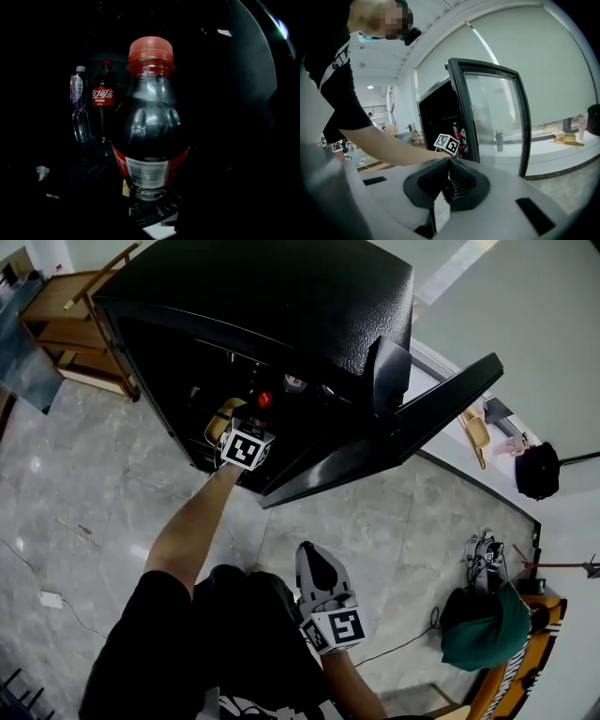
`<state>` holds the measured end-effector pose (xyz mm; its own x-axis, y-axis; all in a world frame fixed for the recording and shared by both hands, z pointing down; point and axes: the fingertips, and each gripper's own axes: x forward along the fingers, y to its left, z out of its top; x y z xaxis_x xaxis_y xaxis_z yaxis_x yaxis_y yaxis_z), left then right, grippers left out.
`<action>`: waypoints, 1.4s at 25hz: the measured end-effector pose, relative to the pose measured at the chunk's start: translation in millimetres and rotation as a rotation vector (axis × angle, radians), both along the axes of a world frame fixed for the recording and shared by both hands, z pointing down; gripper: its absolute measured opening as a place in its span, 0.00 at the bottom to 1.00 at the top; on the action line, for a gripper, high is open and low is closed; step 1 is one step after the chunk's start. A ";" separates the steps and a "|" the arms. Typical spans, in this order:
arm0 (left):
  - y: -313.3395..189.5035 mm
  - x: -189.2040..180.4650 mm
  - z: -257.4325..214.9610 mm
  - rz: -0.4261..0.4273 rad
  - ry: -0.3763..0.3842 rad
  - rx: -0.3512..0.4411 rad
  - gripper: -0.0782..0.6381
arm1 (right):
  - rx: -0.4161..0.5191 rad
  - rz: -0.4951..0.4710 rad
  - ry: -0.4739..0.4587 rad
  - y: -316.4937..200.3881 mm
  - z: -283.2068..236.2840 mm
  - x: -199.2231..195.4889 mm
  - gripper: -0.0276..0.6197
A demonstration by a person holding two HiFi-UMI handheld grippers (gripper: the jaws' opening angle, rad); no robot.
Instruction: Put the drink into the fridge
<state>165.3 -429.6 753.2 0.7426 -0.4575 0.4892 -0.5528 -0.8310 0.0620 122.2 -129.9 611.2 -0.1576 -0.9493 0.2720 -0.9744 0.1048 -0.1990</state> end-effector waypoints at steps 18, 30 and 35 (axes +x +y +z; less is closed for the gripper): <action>-8.5 14.1 35.3 -0.026 -0.111 -0.030 0.54 | 0.005 0.014 -0.009 -5.2 7.9 15.0 0.08; -7.2 11.8 30.8 -0.070 -0.085 -0.026 0.54 | -0.026 0.034 -0.012 7.2 9.7 21.4 0.08; -3.5 3.2 19.7 -0.099 -0.053 -0.038 0.54 | -0.044 0.038 -0.027 8.7 2.2 19.5 0.08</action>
<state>168.5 -433.0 772.9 0.6673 -0.5079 0.5447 -0.6356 -0.7696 0.0612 141.7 -121.2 613.4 -0.1291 -0.9421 0.3094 -0.9717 0.0580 -0.2288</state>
